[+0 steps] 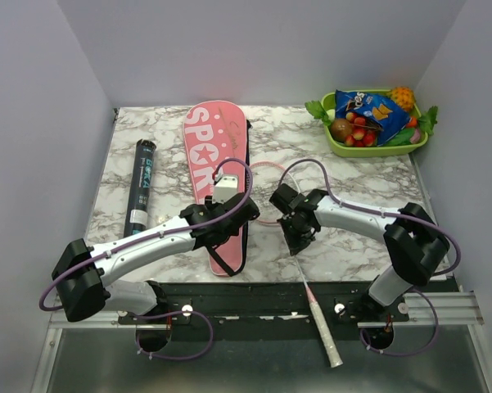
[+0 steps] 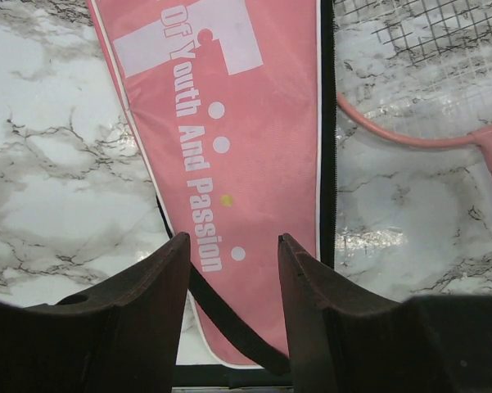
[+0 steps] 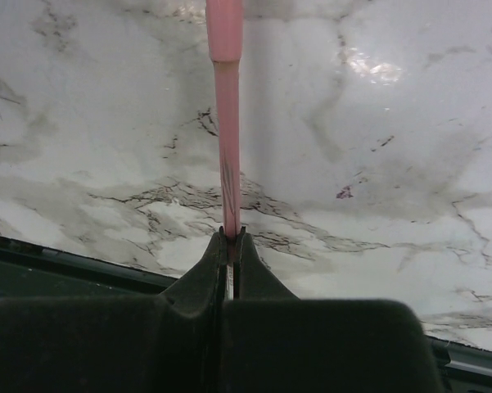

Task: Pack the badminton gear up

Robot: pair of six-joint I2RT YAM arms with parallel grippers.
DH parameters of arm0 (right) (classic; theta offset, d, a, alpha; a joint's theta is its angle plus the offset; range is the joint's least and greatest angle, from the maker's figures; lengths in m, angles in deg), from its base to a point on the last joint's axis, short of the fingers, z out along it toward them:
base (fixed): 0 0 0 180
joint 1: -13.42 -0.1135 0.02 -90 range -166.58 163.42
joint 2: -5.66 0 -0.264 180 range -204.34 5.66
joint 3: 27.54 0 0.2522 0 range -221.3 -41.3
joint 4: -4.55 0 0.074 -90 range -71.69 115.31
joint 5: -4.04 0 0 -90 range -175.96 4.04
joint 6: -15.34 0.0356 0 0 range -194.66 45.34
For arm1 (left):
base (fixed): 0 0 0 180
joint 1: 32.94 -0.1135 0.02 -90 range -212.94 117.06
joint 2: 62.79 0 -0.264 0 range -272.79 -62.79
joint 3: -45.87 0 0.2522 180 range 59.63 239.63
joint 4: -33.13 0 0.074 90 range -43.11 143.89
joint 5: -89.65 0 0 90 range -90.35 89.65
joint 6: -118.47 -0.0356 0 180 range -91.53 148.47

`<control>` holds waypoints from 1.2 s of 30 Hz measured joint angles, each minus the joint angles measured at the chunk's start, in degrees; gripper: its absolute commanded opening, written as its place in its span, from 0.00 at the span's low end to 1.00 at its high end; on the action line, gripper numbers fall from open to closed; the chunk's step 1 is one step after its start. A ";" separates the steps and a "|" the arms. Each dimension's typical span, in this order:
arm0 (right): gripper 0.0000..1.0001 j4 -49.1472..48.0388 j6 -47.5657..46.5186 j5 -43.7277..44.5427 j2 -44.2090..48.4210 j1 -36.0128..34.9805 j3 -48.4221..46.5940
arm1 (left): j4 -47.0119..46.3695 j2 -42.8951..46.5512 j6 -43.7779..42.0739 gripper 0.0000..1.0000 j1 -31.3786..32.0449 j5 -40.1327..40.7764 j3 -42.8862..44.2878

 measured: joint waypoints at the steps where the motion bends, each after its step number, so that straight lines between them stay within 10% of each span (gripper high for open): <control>1: 0.01 0.00 0.07 0.04 -0.42 -0.70 -0.13 | 0.02 0.00 0.07 0.55 0.00 0.00 -0.07; 26: 0.01 5.18 1.64 1.16 -0.33 -3.78 -13.46 | 0.00 1.70 1.46 0.55 0.00 -0.04 -2.84; 36: 0.01 0.55 -1.79 3.89 -14.56 -3.58 -24.61 | 0.28 1.60 1.18 0.55 0.00 -0.07 -2.78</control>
